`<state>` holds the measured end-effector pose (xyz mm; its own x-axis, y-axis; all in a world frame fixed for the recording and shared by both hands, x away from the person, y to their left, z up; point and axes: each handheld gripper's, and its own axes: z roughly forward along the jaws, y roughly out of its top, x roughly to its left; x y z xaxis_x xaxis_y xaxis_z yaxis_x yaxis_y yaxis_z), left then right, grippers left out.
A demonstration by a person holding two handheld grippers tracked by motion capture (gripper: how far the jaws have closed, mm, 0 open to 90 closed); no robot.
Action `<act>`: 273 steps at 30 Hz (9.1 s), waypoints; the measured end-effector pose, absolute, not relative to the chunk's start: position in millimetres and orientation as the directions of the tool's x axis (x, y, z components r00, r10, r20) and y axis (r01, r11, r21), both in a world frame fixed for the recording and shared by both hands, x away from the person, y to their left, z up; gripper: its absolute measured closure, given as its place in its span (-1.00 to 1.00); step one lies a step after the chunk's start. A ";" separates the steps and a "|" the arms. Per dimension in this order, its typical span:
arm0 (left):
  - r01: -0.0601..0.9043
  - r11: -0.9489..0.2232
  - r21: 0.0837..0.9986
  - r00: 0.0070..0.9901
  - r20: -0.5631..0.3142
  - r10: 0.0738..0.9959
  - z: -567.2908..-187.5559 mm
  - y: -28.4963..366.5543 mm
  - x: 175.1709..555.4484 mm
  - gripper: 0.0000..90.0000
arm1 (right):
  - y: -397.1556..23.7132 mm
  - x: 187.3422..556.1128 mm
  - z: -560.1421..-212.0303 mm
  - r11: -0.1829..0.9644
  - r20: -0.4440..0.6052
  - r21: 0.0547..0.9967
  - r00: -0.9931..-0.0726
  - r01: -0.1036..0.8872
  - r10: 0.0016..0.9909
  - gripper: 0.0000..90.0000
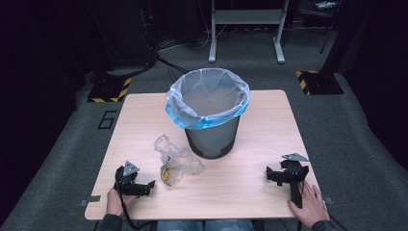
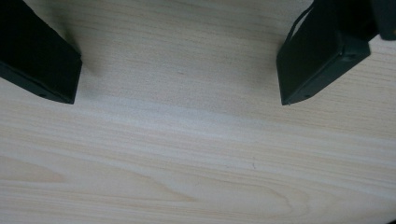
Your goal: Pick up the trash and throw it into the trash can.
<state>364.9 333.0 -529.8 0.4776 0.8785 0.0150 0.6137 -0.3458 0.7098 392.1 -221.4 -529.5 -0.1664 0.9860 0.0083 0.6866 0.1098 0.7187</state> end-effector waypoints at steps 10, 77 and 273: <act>0.621 -0.383 0.684 0.525 0.000 0.851 -518.1 331.5 360.3 -1.00 | -223.0 393.0 -529.7 0.123 0.008 0.719 -0.186 0.683 0.982 -1.00; 0.532 -0.560 0.635 0.684 0.068 0.727 -468.9 251.4 407.9 0.89 | -225.7 394.4 -529.4 0.149 0.006 0.718 -0.220 0.680 0.976 -1.00; 0.376 -0.773 0.511 0.850 0.142 0.507 -194.4 161.4 521.8 0.89 | -229.0 394.4 -529.1 0.170 0.004 0.713 -0.248 0.680 0.969 -1.00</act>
